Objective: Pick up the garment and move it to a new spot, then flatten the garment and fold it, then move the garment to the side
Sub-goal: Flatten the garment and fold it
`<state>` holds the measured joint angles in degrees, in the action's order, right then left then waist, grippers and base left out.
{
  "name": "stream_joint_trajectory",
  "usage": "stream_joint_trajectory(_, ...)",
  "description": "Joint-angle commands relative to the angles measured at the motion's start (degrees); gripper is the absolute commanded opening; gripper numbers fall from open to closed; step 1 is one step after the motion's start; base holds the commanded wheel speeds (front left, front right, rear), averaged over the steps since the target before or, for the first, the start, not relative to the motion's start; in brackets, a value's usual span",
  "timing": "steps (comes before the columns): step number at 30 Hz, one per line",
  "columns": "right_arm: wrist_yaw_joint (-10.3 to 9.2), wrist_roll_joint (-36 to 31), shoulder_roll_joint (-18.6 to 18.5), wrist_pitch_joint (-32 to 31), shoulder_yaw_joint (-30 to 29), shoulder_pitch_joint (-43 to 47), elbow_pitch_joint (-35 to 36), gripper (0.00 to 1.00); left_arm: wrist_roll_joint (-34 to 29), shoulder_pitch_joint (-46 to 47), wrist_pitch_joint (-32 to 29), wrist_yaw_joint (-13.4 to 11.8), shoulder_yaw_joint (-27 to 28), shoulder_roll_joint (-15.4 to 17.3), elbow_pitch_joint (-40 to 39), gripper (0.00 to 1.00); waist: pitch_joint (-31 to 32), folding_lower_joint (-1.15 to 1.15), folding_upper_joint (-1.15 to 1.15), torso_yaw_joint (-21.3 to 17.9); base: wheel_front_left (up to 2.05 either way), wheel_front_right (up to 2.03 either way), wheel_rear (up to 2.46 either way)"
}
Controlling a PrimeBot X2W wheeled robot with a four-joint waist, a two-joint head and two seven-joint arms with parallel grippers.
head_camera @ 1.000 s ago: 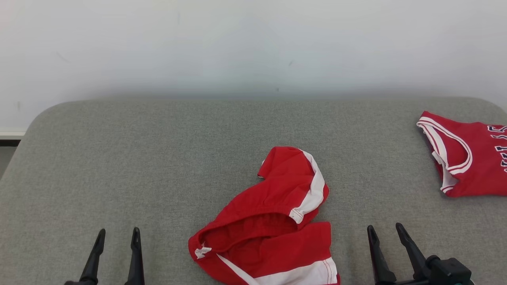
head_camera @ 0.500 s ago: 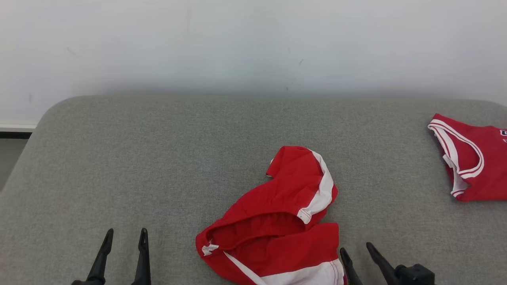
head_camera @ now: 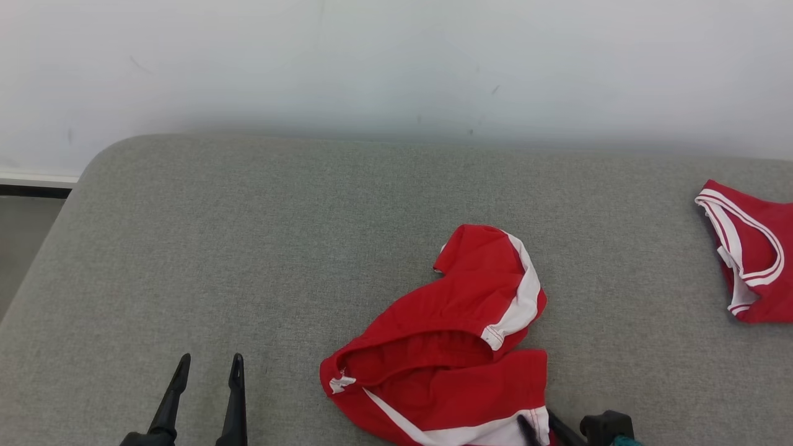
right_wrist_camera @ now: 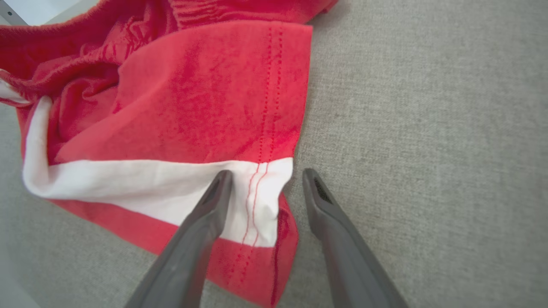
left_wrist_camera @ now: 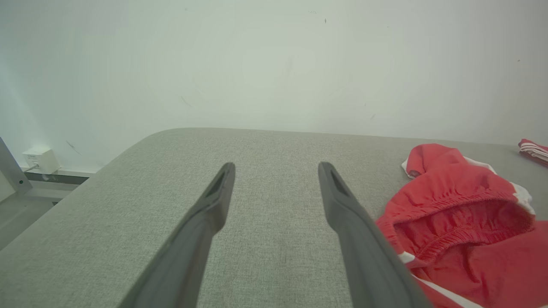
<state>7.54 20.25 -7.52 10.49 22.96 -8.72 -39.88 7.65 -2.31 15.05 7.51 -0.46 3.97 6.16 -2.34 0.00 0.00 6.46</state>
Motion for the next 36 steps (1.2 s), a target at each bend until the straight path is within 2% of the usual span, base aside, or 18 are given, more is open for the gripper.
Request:
stream_joint_trajectory(1, -0.08, 0.62, 0.24, -0.95, 1.16, -0.74, -2.38, 0.0, 0.58, 0.48, 0.16, -0.1, -0.03, -0.14, 0.14, 1.0, -0.03, 0.0, 0.0, 0.09, 0.0, 0.0, 0.0)
stream_joint_trajectory(5, -0.17, 1.62, -0.94, 0.7, 0.67, -3.59, -4.26, 0.0, 0.55, 0.53, 0.16, -0.1, 0.12, -0.23, 0.17, 1.0, -0.03, 0.0, 0.0, 0.1, 0.0, 0.0, 0.0)
stream_joint_trajectory(11, -0.16, 2.47, -4.41, 3.79, -3.46, -7.19, -4.72, 0.0, 0.65, 0.16, 0.16, -0.1, 0.46, -0.49, 0.2, 1.0, 0.1, 0.0, 0.0, -0.11, 0.0, 0.0, 0.0)
stream_joint_trajectory(14, -0.16, 2.27, -6.29, 4.34, -6.46, -6.65, -3.79, 0.0, 0.8, 0.01, 0.16, -0.1, 0.62, -0.62, 0.22, 1.0, 0.12, 0.0, 0.0, -0.15, 0.0, 0.0, 0.0)
stream_joint_trajectory(17, -0.16, 1.99, -6.42, 4.49, -7.77, -4.91, -2.91, 0.02, 0.81, -0.12, 0.16, -0.11, 1.07, -0.79, 0.07, 1.0, -0.06, 0.0, 0.0, -0.61, 0.0, 0.0, 0.0)
stream_joint_trajectory(18, -0.16, 1.75, -6.47, 4.51, -7.69, -4.64, -2.7, 0.46, 0.85, -0.21, 0.16, -0.12, 1.15, -0.82, 0.1, 1.0, -0.13, 0.0, 0.0, -0.82, 0.0, 0.0, 0.0)
stream_joint_trajectory(19, -0.16, 1.65, -6.57, 4.53, -7.64, -4.43, -2.46, 1.0, 0.87, -0.23, 0.16, -0.12, 1.14, -0.85, 0.2, 1.0, -0.17, 0.0, 0.0, -0.96, 0.0, 0.0, 0.0)
stream_joint_trajectory(25, -0.16, 0.13, -5.91, 4.66, -10.55, -3.2, 2.6, 1.0, 0.43, 0.13, 0.16, -0.11, 1.56, -0.92, 0.13, 1.0, 0.17, 0.0, 0.0, -2.11, 0.0, 0.0, 0.0)
stream_joint_trajectory(36, -0.15, -5.71, -0.38, 4.61, -20.05, 6.6, 23.57, 1.0, -0.2, -0.85, 0.16, -0.1, 2.12, -1.0, -0.59, 1.0, 1.52, 0.0, 0.0, -3.63, 0.0, 0.0, 0.0)
